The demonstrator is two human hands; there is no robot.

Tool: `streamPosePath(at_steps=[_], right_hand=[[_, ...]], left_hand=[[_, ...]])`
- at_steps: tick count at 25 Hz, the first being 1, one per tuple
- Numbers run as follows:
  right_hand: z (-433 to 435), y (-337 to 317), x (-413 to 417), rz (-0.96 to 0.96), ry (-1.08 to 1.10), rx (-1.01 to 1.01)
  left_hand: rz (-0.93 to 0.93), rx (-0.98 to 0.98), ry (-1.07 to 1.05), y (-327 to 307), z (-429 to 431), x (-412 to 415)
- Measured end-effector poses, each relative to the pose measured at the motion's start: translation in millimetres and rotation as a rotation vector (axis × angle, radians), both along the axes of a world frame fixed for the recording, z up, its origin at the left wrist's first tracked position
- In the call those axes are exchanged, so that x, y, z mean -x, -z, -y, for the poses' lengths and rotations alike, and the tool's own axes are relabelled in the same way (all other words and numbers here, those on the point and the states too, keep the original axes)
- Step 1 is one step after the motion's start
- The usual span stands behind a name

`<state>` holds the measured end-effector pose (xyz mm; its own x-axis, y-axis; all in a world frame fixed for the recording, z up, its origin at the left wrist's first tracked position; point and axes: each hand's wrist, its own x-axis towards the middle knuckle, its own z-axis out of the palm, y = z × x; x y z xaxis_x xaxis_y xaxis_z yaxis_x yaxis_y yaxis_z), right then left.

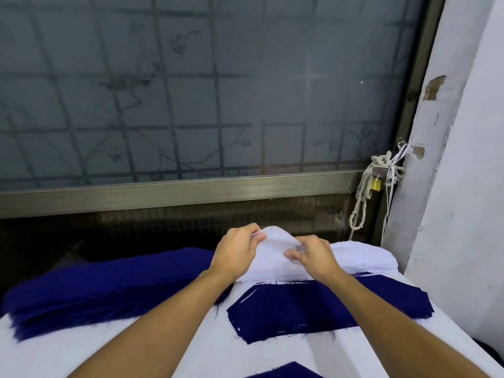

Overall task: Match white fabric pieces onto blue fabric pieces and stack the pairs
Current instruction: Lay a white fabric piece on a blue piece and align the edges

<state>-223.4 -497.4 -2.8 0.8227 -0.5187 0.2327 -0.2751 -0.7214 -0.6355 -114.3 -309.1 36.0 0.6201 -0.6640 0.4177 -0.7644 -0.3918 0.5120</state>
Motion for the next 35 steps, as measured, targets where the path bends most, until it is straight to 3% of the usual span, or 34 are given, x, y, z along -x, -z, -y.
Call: streamPosePath(at_steps=[5, 11, 18, 28, 32, 35], right_hand=[[-21.8, -27.5, 35.1, -0.049, -0.04, -0.067], [-58.0, -38.4, 74.4, -0.167, -0.114, -0.087], [-98.9, -24.9, 125.6, -0.212, -0.236, -0.276], [-117.4, 45.6, 171.5, -0.093, 0.106, -0.385], [-130.9, 72.8, 180.4, -0.095, 0.155, -0.283], [-138.1, 90.0, 186.7, -0.117, 0.195, -0.043]], left_hand=[[-0.149, 0.18, -0.171, -28.0, -73.6, 0.9], [-0.219, 0.174, -0.269, -32.3, -170.5, 4.6], [-0.357, 0.143, -0.373, 3.5, -261.7, 20.4], [-0.484, 0.021, -0.515, 70.4, -315.9, 50.7], [-0.45, -0.123, -0.58, 102.3, -328.0, 62.4], [-0.362, -0.179, -0.62, 126.2, -333.4, 75.1]])
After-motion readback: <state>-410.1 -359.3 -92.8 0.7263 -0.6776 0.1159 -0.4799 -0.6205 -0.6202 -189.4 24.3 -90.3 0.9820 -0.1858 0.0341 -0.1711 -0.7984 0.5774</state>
